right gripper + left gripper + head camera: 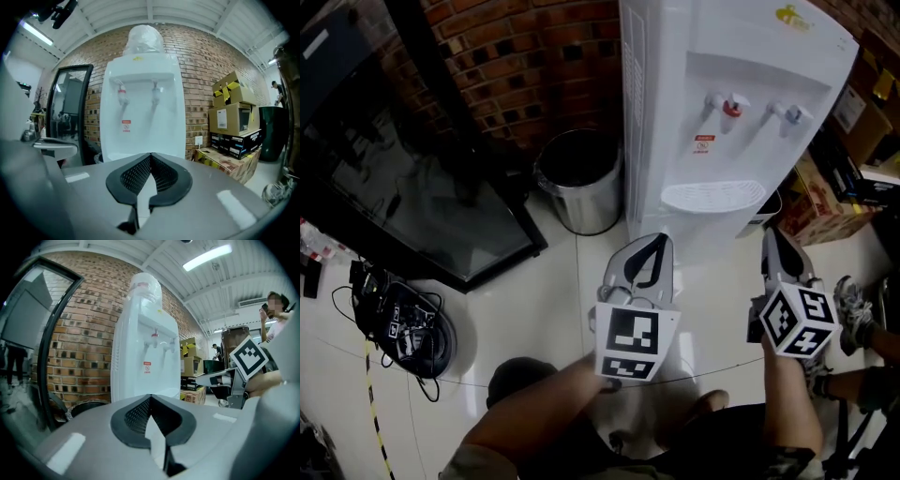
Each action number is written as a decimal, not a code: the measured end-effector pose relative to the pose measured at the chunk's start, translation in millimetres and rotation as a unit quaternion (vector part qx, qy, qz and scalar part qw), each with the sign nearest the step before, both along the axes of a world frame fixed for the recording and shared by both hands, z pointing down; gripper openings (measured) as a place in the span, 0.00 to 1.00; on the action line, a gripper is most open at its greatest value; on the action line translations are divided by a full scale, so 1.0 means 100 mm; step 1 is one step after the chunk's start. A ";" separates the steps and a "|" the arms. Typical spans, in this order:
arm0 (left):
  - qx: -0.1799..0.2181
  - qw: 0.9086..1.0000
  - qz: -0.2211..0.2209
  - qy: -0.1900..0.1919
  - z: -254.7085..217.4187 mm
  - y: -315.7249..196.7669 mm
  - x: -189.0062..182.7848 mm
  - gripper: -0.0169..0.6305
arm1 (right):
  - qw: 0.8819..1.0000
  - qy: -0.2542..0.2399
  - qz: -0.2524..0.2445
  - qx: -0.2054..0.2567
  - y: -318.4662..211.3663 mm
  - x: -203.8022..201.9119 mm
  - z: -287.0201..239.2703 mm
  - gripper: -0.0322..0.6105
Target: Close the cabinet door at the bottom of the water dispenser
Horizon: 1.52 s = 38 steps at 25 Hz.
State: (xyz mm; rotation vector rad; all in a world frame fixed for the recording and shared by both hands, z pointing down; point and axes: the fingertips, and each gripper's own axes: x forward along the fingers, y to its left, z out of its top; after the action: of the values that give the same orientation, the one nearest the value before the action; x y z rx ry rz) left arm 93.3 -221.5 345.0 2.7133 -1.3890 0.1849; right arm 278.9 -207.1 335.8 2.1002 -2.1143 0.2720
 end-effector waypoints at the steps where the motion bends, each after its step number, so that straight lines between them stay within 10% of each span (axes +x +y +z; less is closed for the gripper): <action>1: 0.005 1.000 0.003 0.002 -0.05 0.06 0.00 0.03 | 1.000 0.003 -0.006 0.005 0.08 -0.06 -0.06 0.05; 17: 0.042 0.999 -0.017 -0.024 -0.43 1.00 -0.57 0.03 | 0.996 0.007 -0.058 0.070 1.28 -0.77 -0.67 0.05; 38: 0.032 0.999 -0.014 -0.024 -0.23 2.15 -0.92 0.03 | 0.992 0.007 -0.121 0.024 2.43 -1.56 -0.17 0.05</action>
State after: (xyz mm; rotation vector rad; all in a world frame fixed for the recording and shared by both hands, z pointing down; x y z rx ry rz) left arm 1.5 -6.1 322.1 2.7565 -1.4697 0.2098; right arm 123.3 35.5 318.9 1.8378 -2.3579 0.1773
